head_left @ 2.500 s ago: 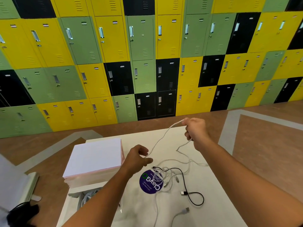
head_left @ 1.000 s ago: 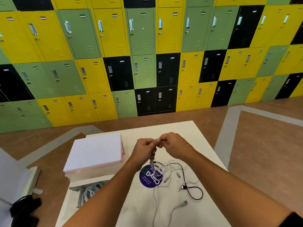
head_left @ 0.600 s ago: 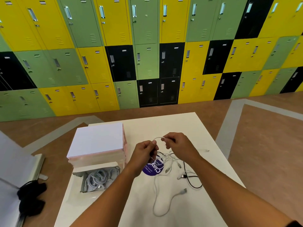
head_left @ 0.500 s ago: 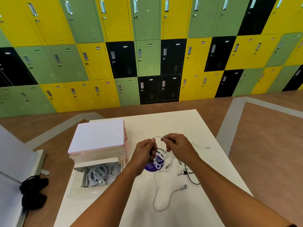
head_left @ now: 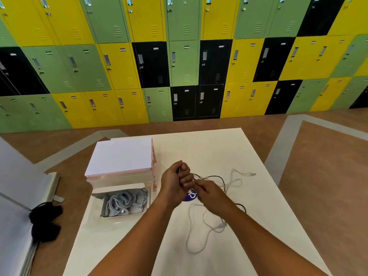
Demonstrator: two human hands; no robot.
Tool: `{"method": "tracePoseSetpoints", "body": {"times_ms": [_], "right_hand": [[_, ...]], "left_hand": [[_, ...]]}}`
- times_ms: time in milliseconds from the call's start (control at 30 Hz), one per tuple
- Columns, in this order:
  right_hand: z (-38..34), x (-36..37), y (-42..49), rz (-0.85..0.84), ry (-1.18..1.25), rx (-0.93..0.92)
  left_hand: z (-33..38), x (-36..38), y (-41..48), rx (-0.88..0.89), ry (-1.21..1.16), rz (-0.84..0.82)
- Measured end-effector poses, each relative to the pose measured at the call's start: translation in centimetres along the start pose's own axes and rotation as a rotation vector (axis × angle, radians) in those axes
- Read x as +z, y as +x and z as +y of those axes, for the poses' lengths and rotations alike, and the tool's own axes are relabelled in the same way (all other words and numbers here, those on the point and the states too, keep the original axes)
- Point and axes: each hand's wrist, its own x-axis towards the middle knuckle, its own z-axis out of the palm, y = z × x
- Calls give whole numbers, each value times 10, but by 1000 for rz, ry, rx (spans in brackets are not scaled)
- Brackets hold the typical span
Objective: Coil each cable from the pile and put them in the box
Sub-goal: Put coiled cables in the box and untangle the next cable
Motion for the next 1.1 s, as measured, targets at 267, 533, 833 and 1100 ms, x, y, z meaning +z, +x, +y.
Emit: {"method": "tracePoseSetpoints", "body": {"times_ms": [267, 533, 833, 1100], "right_hand": [[-12, -1, -4, -170, -296, 39], [-42, -25, 6, -101, -452, -40], [-47, -45, 18, 45, -216, -41], [-31, -42, 19, 167, -13, -21]], "left_hand": [[-9, -13, 10, 303, 400, 163], [-17, -24, 5, 301, 923, 13], [-12, -20, -3, 72, 714, -93], [-19, -10, -12, -34, 480, -127]]}}
